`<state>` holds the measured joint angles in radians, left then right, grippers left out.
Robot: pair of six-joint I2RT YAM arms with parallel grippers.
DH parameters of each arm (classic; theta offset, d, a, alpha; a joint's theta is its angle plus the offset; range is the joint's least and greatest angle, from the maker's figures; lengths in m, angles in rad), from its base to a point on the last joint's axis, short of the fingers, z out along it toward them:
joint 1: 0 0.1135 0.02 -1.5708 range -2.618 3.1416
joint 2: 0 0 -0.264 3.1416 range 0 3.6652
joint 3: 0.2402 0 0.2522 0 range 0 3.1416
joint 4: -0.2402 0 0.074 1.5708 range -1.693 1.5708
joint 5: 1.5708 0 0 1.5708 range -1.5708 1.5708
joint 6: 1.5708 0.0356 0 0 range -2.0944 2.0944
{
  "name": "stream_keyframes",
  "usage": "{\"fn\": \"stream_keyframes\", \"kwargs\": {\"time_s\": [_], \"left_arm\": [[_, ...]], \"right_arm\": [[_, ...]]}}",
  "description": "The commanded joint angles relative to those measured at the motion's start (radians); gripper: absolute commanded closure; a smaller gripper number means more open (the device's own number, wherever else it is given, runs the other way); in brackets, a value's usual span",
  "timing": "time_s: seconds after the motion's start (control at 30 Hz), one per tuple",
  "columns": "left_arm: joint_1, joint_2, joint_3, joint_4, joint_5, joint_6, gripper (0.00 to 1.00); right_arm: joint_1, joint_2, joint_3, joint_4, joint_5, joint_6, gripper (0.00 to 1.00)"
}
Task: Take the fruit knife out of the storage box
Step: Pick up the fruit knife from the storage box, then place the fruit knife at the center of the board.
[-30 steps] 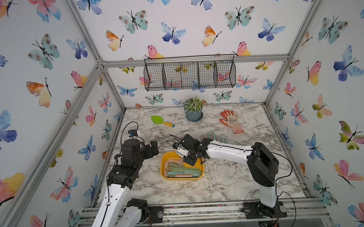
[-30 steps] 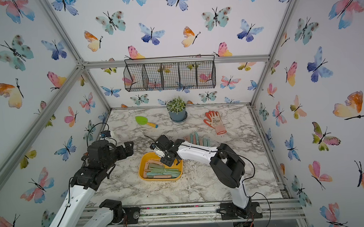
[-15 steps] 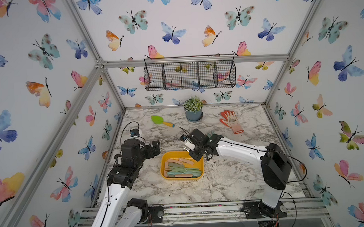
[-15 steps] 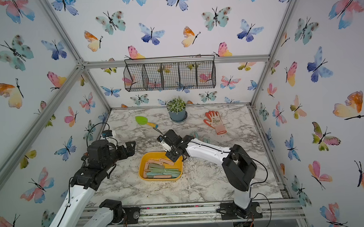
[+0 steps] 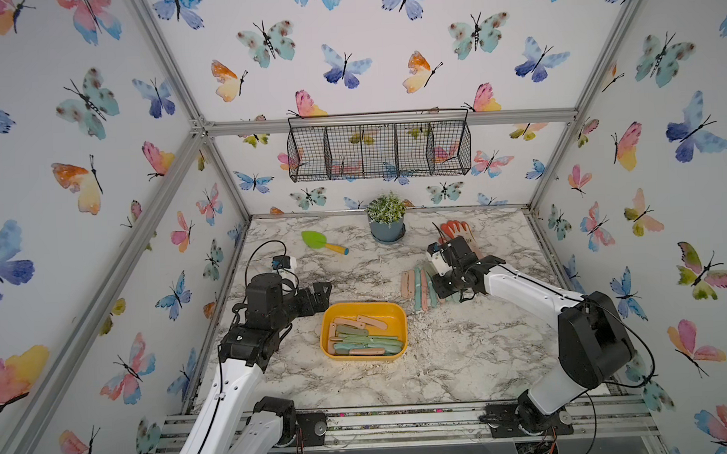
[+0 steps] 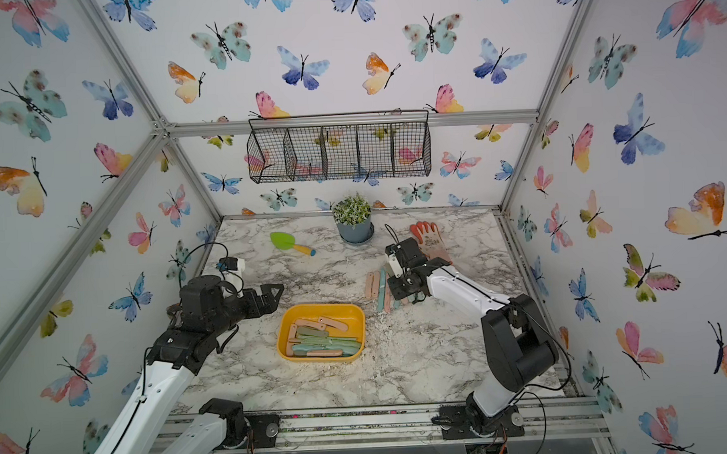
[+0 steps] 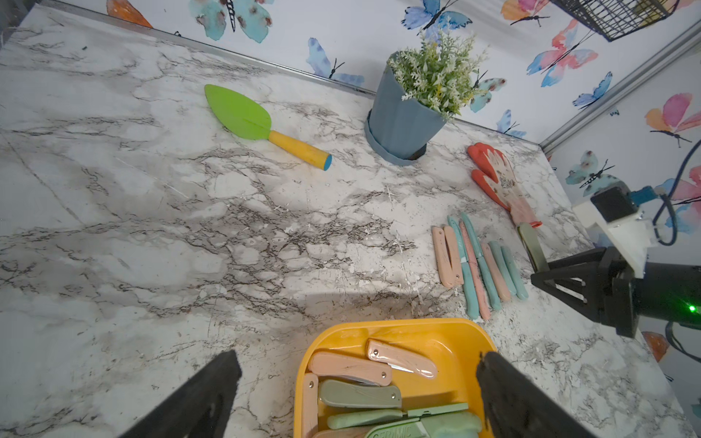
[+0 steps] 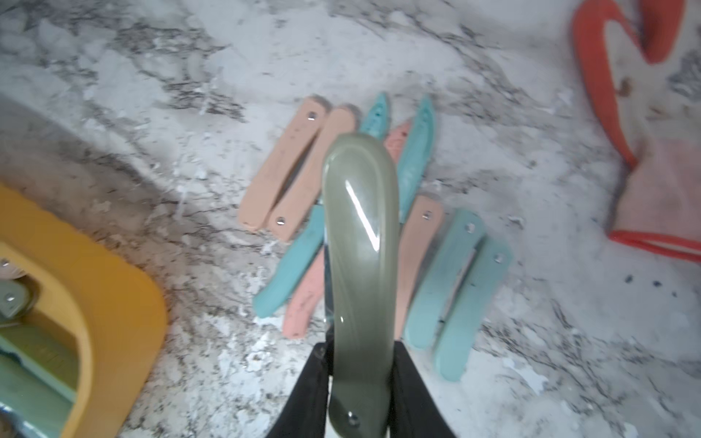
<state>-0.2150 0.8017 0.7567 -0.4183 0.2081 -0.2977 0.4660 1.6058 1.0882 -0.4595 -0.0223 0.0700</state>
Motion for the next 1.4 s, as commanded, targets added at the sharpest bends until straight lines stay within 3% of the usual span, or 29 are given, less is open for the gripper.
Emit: {"fn": "stream_keyframes", "kwargs": {"time_s": [0.0,0.2,0.4,0.77,1.37], "left_arm": [[-0.013,0.005,-0.015,0.029,0.060,0.012,0.02],[-0.062,0.049,-0.013,0.028,0.102,0.015,0.02],[-0.112,0.069,-0.011,0.023,0.097,0.019,0.02],[-0.112,0.065,-0.003,0.005,0.032,0.020,0.01],[-0.111,0.059,0.003,-0.003,0.001,0.019,0.02]], "right_arm": [[-0.095,-0.036,-0.039,0.023,-0.081,0.041,0.73],[-0.255,-0.025,-0.104,0.059,-0.193,0.065,0.73],[-0.320,0.025,-0.117,0.065,-0.226,0.096,0.73],[-0.326,0.109,-0.119,0.076,-0.304,0.096,0.72],[-0.326,0.175,-0.106,0.094,-0.283,0.110,0.71]]}}
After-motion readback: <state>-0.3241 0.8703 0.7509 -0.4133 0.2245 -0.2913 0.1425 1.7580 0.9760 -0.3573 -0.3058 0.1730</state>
